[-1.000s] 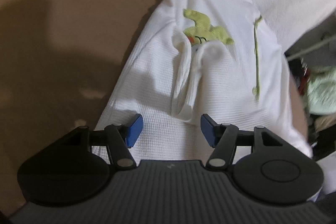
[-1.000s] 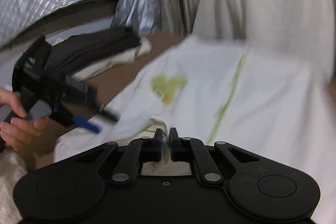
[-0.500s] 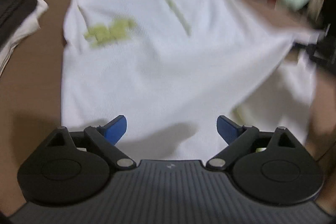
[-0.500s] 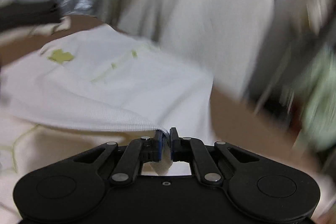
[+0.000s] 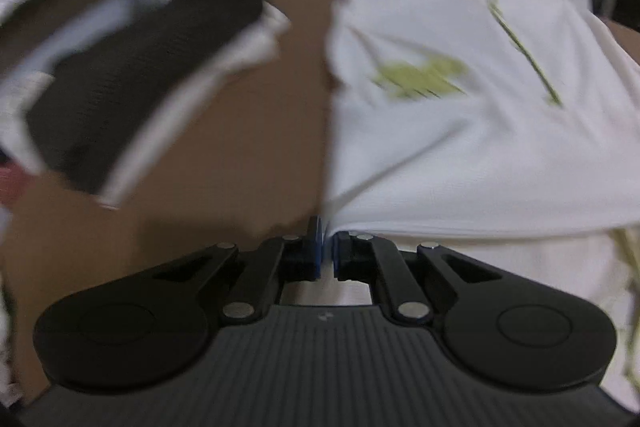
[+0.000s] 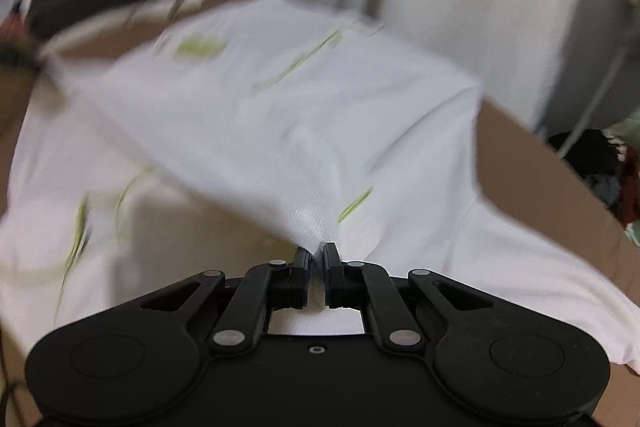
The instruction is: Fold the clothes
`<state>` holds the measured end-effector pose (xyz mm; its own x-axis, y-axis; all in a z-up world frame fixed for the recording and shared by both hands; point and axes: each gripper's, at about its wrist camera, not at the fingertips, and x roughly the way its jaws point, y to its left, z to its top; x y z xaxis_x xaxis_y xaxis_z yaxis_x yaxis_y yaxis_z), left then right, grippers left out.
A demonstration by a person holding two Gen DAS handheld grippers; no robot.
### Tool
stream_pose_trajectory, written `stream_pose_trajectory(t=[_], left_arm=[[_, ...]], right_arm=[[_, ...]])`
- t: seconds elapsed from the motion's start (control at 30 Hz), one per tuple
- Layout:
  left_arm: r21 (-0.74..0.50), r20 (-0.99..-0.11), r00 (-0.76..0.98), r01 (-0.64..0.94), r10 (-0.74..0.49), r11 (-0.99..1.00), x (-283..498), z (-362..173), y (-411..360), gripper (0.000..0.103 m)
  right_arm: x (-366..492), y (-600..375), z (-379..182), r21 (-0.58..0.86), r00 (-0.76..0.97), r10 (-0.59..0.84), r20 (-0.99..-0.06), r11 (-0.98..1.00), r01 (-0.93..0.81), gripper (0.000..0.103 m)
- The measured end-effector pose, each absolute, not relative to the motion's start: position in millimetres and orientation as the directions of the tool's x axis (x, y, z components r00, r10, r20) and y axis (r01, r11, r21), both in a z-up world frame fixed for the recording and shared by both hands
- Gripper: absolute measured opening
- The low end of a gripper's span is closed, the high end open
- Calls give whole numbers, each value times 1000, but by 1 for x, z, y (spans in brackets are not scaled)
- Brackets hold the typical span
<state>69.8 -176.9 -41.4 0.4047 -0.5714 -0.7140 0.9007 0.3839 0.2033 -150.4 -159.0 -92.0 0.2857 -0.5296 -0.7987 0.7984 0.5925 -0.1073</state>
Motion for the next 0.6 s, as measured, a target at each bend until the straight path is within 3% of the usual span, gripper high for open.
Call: stream_pose_trajectory(t=[0.13,0.27,0.3,0.33,0.4,0.43,0.53,0.6], left_arm=[[167,-705,386,906,-595,389,72,-33,-172,10],[176,-721,422,879,-549,443,82,-35,-176,13],[152,-712,419,876,-564,459,86,-32,-173,9],[107,-677,428,863,-600,494,90,-25,-164,3],[-6,-569,468,820,-676,573,99,-6,-141,2],[-27,-563,468,813,-681,582,102,-4,-137,2],[-17,-643,422,827,-639,563,109,-12,-138,4],[-15,-711,380,833,-591,554,114,-22,-141,13]], right_arm=[[-173,-168,-101,249,429,-374,-822,441,862,10],[-199,-173,-85,454,561,-378,-736,339,824,23],[-204,-175,-81,504,594,-395,-701,316,804,30],[-210,-179,-78,530,606,-421,-675,295,795,34],[-220,-186,-73,577,620,-474,-625,255,776,40],[-225,-190,-73,572,602,-502,-621,235,786,40],[-229,-206,-93,568,568,-498,-655,172,805,44],[-230,-218,-111,573,557,-473,-682,126,809,44]])
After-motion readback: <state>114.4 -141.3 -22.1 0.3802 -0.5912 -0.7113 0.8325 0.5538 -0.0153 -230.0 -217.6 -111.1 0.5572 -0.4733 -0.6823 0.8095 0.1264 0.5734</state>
